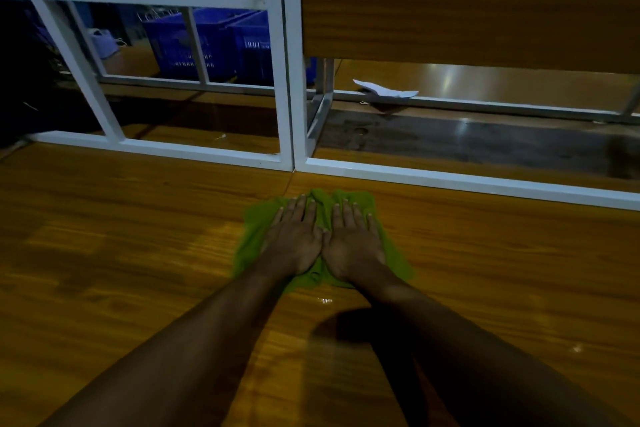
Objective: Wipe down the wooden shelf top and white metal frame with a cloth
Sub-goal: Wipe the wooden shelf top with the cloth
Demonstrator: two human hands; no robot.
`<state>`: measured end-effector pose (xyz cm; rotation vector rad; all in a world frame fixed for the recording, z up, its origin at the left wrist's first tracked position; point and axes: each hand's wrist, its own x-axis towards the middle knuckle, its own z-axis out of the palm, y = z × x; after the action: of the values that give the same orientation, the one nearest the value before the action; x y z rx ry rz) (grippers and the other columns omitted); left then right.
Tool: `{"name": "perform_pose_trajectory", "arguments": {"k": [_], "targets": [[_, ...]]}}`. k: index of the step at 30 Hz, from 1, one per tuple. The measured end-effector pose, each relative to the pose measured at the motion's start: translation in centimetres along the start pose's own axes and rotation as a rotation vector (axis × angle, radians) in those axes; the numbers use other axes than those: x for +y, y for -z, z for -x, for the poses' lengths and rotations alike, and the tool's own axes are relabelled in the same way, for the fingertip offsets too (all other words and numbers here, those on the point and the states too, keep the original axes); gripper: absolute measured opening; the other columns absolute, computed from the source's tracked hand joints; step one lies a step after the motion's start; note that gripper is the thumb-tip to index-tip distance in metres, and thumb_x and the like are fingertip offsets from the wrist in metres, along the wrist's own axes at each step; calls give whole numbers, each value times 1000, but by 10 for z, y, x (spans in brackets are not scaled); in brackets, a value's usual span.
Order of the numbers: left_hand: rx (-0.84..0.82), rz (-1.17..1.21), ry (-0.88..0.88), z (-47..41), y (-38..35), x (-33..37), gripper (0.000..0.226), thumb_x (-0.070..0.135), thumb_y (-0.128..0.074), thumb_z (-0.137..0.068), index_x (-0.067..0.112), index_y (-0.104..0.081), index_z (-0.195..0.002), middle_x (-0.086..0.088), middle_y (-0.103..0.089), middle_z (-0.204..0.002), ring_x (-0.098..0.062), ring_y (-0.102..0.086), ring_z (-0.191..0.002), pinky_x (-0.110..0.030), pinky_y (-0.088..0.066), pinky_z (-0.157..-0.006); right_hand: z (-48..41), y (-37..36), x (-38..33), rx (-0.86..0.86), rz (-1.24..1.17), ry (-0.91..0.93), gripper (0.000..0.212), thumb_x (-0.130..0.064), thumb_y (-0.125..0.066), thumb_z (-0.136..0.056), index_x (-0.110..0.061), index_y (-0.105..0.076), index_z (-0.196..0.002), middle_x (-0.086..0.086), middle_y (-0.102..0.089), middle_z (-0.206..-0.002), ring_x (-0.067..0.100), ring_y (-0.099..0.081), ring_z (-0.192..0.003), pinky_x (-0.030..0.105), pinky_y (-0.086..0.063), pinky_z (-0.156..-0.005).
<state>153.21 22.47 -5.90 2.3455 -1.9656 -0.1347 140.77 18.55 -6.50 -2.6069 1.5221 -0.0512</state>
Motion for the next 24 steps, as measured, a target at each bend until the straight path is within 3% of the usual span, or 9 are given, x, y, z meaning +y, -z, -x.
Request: {"name": "perform_pose_trajectory", "arguments": {"k": [13, 24], "targets": [[22, 10, -8, -74, -2, -8, 62, 39, -18, -105, 7, -6, -157, -12, -2, -165, -22, 0, -152, -36, 1, -122, -73, 5, 19, 20, 15, 95, 59, -39, -12, -105, -18, -2, -159, 2, 2, -166, 20, 2, -153, 42, 2, -123], [22, -13, 23, -84, -4, 14, 64, 42, -21, -105, 7, -8, -157, -15, -2, -164, -26, -1, -152, -41, -4, -123, -69, 8, 42, 8, -82, 27, 60, -41, -15, -105, -17, -6, -159, 2, 0, -166, 20, 3, -152, 44, 4, -122]]}}
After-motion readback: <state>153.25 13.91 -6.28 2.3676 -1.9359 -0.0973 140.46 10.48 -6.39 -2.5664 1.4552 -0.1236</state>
